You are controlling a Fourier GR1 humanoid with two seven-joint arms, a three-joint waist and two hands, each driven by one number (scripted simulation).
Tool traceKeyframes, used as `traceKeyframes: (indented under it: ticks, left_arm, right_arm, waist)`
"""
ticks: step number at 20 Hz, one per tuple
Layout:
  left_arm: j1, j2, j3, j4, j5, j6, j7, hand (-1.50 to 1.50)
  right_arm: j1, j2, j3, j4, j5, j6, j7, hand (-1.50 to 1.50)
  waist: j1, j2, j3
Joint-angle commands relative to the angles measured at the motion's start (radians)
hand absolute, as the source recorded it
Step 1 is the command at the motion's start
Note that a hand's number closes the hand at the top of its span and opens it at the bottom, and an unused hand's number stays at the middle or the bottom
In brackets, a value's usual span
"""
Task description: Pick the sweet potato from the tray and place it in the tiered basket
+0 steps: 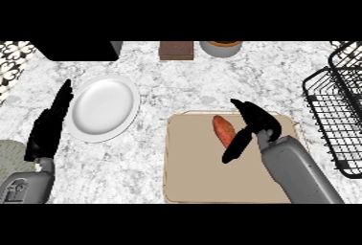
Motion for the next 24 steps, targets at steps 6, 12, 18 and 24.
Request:
traceKeyframes:
  ticks: [6, 12, 18, 24]
  left_arm:
    - [-0.025, -0.004, 0.049, 0.028, -0.002, -0.046, -0.016, 0.00]
    - [0.029, -0.034, 0.030, -0.053, -0.032, -0.043, 0.017, 0.00]
    - [0.009, -0.022, 0.065, -0.016, -0.024, -0.075, -0.010, 0.00]
    - [-0.006, -0.036, 0.068, -0.004, -0.020, -0.066, -0.013, 0.00]
  right_arm:
    - [0.004, 0.072, -0.048, 0.066, 0.102, 0.037, 0.012, -1.50]
    - [0.005, 0.122, -0.073, 0.171, 0.126, 0.053, -0.064, -1.50]
    - [-0.024, 0.167, -0.112, 0.236, 0.149, 0.059, -0.096, -1.50]
    - [-0.019, 0.167, -0.095, 0.326, 0.106, 0.163, -0.212, 1.50]
  waist:
    - [-0.001, 0.000, 0.000]
    - [0.000, 0.000, 0.000]
    - [0.001, 0.000, 0.000]
    - [0.007, 0.003, 0.001]
